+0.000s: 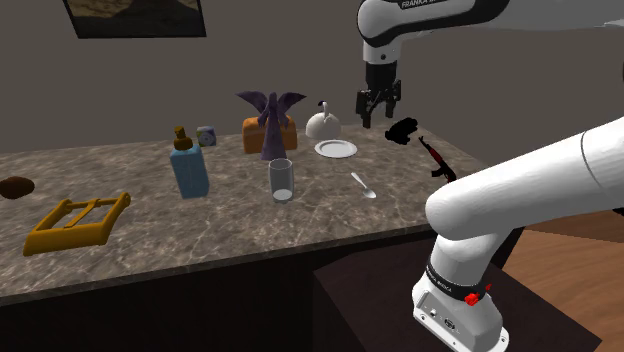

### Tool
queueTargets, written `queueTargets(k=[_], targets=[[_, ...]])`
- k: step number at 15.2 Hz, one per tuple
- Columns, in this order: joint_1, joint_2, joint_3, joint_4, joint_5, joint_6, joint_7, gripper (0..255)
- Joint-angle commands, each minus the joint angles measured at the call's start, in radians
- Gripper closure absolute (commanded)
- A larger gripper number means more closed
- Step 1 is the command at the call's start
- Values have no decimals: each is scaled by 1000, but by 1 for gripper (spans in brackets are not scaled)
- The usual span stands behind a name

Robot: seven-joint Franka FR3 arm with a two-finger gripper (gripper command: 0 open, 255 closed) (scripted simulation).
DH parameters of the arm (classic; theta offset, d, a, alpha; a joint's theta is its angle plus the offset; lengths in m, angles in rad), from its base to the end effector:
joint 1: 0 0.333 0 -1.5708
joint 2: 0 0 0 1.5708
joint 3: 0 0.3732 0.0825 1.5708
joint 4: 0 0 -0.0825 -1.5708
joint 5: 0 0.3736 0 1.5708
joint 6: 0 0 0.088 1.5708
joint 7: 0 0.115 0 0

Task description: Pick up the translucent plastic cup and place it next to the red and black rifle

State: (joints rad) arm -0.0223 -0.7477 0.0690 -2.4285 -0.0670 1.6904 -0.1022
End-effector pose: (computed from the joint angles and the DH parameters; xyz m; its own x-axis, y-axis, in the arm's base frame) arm 0.2763 0.0129 0.5895 0.9905 0.1378 -0.0038 0.1373 -0.9840 0.1134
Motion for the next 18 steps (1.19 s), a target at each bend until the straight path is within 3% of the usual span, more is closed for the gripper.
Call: queueTargets(k=[1, 9, 18], targets=[[0, 0, 0, 0, 0, 0, 0, 0], [44, 247, 81, 53, 54, 181, 69, 0], [82, 558, 166, 198, 61, 334, 148, 0]])
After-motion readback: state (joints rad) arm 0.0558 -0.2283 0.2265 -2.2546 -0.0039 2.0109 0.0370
